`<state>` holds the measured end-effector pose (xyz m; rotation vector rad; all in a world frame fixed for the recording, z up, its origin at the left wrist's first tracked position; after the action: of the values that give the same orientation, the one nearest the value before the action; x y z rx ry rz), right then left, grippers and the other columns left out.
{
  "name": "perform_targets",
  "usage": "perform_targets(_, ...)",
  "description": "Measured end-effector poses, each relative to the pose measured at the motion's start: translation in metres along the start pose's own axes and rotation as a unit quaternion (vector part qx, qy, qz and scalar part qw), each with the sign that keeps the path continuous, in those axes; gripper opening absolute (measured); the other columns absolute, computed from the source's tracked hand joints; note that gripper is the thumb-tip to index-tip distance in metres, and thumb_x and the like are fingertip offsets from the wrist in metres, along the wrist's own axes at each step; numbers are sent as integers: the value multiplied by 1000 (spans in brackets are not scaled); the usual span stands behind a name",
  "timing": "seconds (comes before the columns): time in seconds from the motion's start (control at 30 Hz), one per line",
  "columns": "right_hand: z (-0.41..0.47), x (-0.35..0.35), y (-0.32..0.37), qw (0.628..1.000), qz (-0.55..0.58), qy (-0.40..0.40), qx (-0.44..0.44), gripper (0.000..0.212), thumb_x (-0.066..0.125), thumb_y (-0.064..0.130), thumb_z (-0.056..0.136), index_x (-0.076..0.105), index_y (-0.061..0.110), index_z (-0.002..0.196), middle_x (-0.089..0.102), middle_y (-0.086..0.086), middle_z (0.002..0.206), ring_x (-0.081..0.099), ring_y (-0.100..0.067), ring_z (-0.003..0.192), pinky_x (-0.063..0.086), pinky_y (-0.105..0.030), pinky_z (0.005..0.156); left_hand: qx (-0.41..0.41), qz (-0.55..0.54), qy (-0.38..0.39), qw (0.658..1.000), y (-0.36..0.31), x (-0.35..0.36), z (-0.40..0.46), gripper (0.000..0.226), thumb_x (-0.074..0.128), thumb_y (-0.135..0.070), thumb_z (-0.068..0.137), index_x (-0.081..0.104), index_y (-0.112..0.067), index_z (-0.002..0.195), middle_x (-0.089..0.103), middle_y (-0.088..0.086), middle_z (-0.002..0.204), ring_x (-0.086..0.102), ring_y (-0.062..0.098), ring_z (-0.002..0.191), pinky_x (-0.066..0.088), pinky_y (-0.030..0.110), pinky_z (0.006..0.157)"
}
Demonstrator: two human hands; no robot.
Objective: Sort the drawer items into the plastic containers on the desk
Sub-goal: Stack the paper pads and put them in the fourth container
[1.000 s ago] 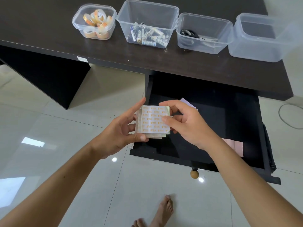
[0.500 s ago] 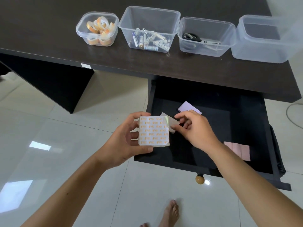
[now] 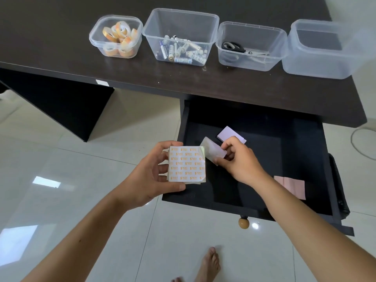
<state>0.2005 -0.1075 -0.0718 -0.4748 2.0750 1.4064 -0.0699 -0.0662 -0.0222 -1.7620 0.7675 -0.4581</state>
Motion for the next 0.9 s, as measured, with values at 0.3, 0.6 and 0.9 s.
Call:
perform_targets(0.3, -34, -40, 57, 935, 344, 49, -73, 26, 69, 10, 102, 70, 19, 126, 76, -5, 106, 70, -23, 86, 59, -34, 80, 3, -24, -5, 1000, -1, 0, -1, 86, 85, 8, 79, 45, -34, 142, 65, 0, 136, 70, 25, 121, 61, 40, 98)
perform_targets(0.6, -38, -4, 72, 973, 201, 61, -92, 28, 76, 19, 97, 73, 25, 125, 74, 0, 97, 74, -25, 84, 63, -30, 70, 24, -57, -6, 998, -2, 1, -3, 91, 87, 0, 80, 42, -39, 149, 62, 12, 136, 71, 34, 116, 61, 44, 98)
perform_targets(0.9, -42, -16, 70, 963, 251, 67, -77, 30, 75, 20, 98, 71, 23, 127, 74, -5, 95, 74, -17, 81, 60, -26, 71, 33, -94, -28, 995, 1, 2, -6, 79, 80, -2, 82, 41, -32, 144, 68, 9, 133, 74, 32, 112, 61, 33, 89)
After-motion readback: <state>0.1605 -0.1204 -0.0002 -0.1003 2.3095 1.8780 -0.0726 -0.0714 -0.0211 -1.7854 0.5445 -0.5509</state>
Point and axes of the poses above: each hand's wrist, its own z-axis towards the middle knuckle, its own x-axis out of the palm, y = z × x, the point moved 3 cm from there along z, towards the middle knuckle
